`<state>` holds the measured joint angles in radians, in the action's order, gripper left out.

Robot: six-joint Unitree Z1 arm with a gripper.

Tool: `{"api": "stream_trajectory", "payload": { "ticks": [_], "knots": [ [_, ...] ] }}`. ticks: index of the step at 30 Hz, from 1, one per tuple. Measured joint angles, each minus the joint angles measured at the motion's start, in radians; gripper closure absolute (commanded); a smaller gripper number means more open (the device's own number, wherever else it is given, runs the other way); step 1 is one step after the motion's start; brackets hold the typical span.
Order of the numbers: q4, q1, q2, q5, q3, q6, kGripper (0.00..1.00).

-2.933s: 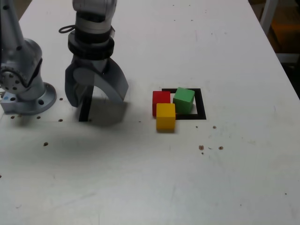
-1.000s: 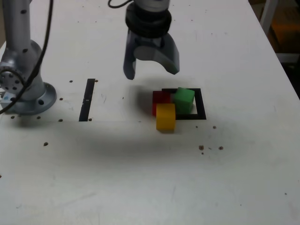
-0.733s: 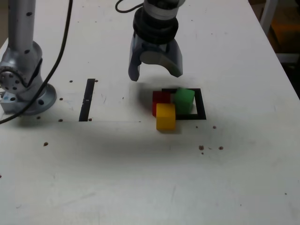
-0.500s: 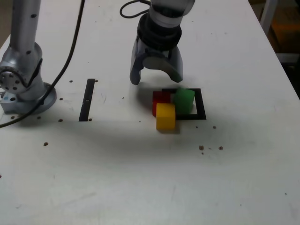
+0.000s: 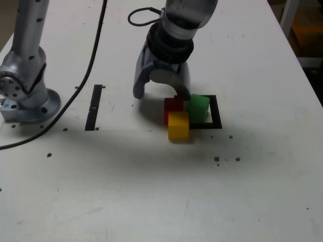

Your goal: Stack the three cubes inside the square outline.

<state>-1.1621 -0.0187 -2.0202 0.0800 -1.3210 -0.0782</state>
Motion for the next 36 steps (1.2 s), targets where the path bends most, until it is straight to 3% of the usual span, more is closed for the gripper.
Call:
{"api": "stream_trajectory", "payload": {
  "ticks": [4, 11, 21, 36],
  "knots": [
    [-0.006, 0.021, -0.025, 0.025, -0.037, -0.001, 0.05],
    [-0.012, 0.036, -0.045, 0.028, -0.082, -0.001, 0.05],
    [-0.048, 0.076, -0.054, 0.096, -0.126, 0.024, 0.06],
    [-0.064, 0.090, -0.085, 0.066, -0.136, 0.058, 0.25]
  ]
}}
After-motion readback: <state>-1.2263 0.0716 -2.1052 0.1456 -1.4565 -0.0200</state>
